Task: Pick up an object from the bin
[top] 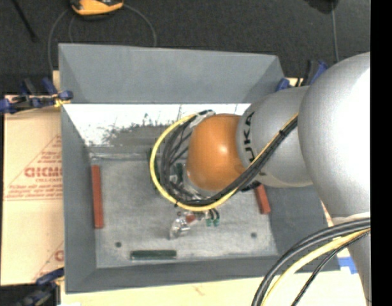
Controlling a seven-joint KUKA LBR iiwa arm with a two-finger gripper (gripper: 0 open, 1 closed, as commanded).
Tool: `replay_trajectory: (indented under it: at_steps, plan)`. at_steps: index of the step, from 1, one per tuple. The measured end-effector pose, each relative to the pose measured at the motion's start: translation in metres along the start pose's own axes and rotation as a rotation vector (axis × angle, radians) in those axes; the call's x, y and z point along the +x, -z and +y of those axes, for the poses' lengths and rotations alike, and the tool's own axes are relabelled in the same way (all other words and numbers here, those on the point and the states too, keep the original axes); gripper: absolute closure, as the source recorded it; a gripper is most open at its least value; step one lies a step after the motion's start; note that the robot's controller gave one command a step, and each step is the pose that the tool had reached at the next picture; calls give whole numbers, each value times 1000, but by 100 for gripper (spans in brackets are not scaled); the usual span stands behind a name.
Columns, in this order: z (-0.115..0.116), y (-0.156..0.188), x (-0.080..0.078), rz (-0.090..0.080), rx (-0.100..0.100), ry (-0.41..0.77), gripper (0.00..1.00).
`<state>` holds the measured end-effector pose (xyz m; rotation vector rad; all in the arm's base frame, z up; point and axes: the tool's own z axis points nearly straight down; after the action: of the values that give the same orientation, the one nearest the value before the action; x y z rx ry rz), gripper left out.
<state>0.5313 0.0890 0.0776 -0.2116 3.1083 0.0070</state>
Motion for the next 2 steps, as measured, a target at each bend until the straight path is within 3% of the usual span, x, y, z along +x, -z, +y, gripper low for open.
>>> replay_trajectory:
  at_steps: [1,2]
  plan:
    - [-30,9,4,22,2,51,0]
    - [-68,12,-18,22,3,25,100]
